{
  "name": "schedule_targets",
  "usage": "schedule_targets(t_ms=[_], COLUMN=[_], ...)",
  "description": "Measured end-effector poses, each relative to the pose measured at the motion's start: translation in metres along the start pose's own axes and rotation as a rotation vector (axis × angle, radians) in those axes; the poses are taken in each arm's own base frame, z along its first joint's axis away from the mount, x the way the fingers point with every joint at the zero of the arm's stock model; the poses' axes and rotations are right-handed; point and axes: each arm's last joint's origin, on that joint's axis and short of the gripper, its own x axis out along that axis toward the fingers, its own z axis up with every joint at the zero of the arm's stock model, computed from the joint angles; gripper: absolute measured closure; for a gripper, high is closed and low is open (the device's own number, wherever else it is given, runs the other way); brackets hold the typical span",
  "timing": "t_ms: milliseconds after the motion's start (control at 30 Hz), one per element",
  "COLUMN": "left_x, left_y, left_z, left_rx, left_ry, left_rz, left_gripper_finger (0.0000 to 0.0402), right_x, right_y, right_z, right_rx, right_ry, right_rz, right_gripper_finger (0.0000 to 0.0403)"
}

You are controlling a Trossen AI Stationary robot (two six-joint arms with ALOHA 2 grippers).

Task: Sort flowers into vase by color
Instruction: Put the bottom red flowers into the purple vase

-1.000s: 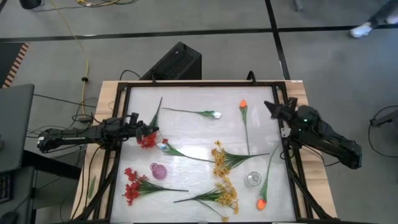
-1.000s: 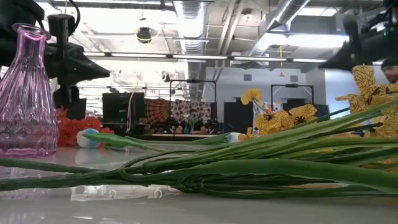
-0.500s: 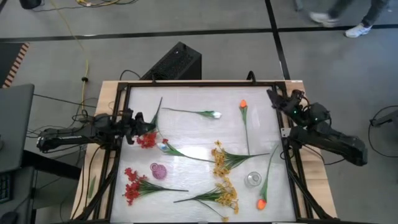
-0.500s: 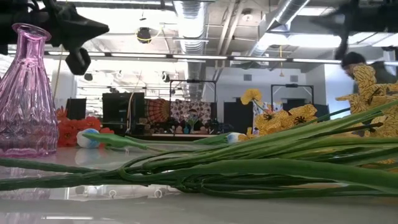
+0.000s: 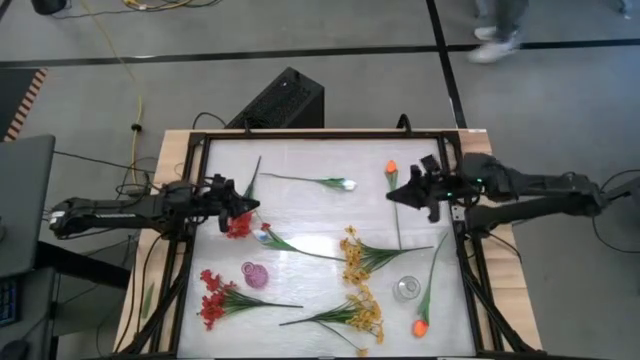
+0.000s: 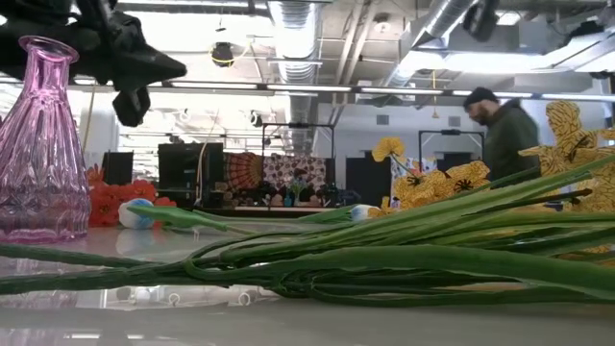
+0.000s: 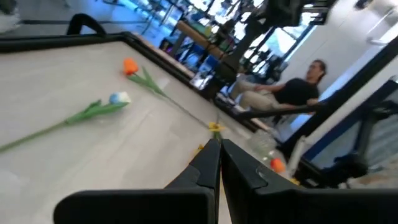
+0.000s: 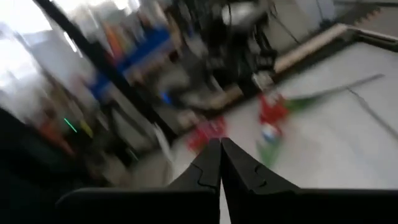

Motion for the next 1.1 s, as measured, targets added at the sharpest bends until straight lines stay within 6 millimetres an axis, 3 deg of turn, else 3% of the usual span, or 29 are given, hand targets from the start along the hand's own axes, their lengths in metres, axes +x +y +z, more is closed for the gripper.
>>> schedule_targets(t_ms=[233,500,833,1100], left_x=[0.024,0.032,0.017,0.012], left_y=[-0.011,-0.025,-0.006,-0.002], left_z=[0.019,0.042,0.027,0.021], left_rx=[0.11,0.168,-0.004,-0.065], left_ry=[0.113,0.242,0.351,0.453], left_rz=[0.101,0.236,0.612,0.627], left_gripper_finger=[0.0401,0.0401,0.0401,0.0382], right_x=[0.043,0.107,0.186,0.243], right_y=[0.01,-0.003,-0.033,-0.027], right_z=[0.024,0.03,0.009,0.01], right_rx=[-0.348,-0.384,-0.421,-0.466], right_ry=[0.055,0.112,0.278,0.327], right_rz=[-0.017,-0.06,-0.113,0.012], right_gripper_finger=[0.0367,0.0367,0.0367,0.0367])
